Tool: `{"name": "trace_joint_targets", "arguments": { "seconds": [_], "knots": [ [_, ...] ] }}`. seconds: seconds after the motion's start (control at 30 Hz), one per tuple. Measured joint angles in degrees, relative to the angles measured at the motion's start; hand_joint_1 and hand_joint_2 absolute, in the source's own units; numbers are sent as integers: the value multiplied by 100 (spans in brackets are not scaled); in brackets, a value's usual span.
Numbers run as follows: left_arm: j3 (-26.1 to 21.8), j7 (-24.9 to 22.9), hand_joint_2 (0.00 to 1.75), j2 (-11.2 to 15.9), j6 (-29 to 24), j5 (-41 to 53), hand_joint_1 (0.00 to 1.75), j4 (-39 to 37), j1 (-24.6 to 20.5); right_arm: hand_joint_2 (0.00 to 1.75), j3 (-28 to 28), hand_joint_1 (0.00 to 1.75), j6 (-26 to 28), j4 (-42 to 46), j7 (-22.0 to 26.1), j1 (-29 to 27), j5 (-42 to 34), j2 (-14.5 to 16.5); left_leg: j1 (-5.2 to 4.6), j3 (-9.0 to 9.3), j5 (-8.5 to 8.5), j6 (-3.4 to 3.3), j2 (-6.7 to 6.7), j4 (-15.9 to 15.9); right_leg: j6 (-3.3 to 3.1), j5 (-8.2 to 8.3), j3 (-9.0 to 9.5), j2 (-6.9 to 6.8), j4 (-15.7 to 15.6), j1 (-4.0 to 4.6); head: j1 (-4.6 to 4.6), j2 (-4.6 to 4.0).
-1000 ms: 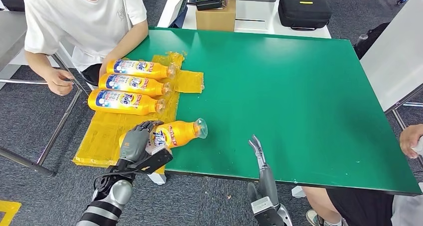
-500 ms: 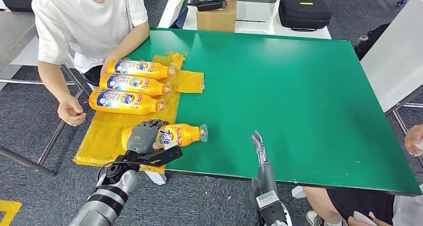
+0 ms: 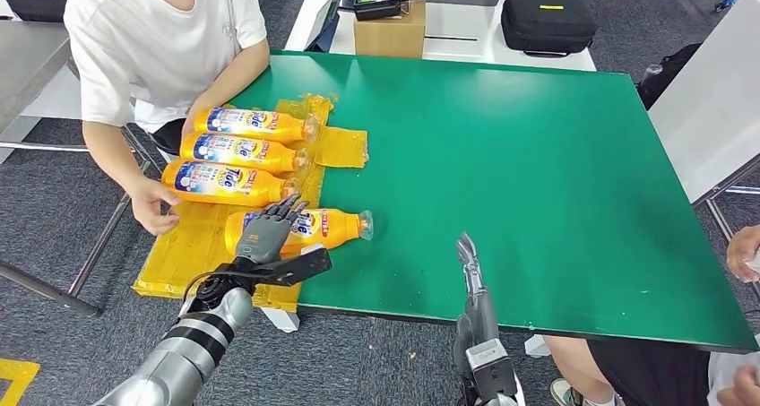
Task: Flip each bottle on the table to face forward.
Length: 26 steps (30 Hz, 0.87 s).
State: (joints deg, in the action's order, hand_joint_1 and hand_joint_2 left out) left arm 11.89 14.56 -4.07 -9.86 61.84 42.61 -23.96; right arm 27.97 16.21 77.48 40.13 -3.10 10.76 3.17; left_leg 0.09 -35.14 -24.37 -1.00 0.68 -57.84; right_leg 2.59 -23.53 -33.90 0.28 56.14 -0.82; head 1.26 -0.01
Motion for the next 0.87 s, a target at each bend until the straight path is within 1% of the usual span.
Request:
{"name": "trace_joint_targets", "arguments": {
  "seconds": [0.07, 0.13, 0.2, 0.23, 0.3, 0.37, 0.47, 0.6, 0.63, 0.77, 0.87],
  "knots": [
    [-74, 423, 175, -33, 515, -659, 0, 78, 10, 0, -12, 0, 21, 0, 0, 0, -49, -9, 0, 5, 0, 0, 9, 0, 0, -1, 8, -7, 0, 0, -1, 1],
    [-105, 782, 175, -70, 1122, -1345, 0, 328, 134, 0, -13, 0, 56, 0, 0, -1, -102, -26, 0, 7, 0, 0, 8, 0, 0, -1, 9, -9, 0, 0, -2, 0],
    [-99, 948, 175, -88, 1633, -1987, 0, 727, 340, 0, -12, 0, 130, -1, 0, -3, -116, -48, 0, 5, 0, 0, -1, 0, 0, 0, 6, -8, 0, 0, -2, -1],
    [-89, 969, 175, -88, 1804, -2263, 0, 936, 449, 0, -9, 0, 190, -1, 0, -3, -104, -60, -1, 4, 0, 0, -5, 0, 1, 1, 3, -7, 0, -1, -2, -1],
    [-53, 999, 175, -82, 2062, -2851, 0, 1391, 649, 0, 10, 0, 358, 4, 0, -3, -83, -90, -1, -1, 0, 0, -5, 0, 1, 1, -2, -7, 0, -1, -1, -1],
    [-9, 1035, 175, -85, 2189, -3435, 0, 1832, 799, 0, 34, 0, 543, 48, 0, -3, -127, -125, -1, -5, 0, -1, -1, -1, 1, 1, -6, -7, 0, -1, -2, 0],
    [35, 1130, 175, -131, 2122, -4298, 0, 2545, 1028, 0, 20, 0, 764, 265, 0, -27, -351, -144, -1, -8, 0, -1, -5, -1, 1, 1, -10, -7, 0, 0, -1, 1],
    [87, 1200, 175, -245, 1825, -5253, 0, 3587, 1401, 175, -213, 0, 746, 707, 1, -141, -603, -14, -1, -11, -3, -1, -8, -1, 0, -1, -16, -7, 0, 0, -2, 1],
    [104, 1199, 175, -274, 1741, -5418, 0, 3807, 1486, 175, -273, 0, 805, 818, 1, -167, -597, 27, 0, -13, -4, 0, -7, -1, 0, -1, -17, -7, 0, 0, -2, 0],
    [179, 1217, 175, -411, 1353, -5960, 0, 4536, 1784, 0, -519, 0, 1126, 1218, 2, -248, -650, 225, 0, -15, -5, 0, -8, 0, -1, -2, -20, -7, -1, 0, -2, 0],
    [206, 1244, 175, -488, 1214, -6225, 0, 4823, 1949, 0, -704, 0, 1135, 1341, 2, -291, -765, 386, 0, -14, -5, 0, -9, 0, -1, -2, -19, -7, -1, 0, -2, 0]
  ]
}}
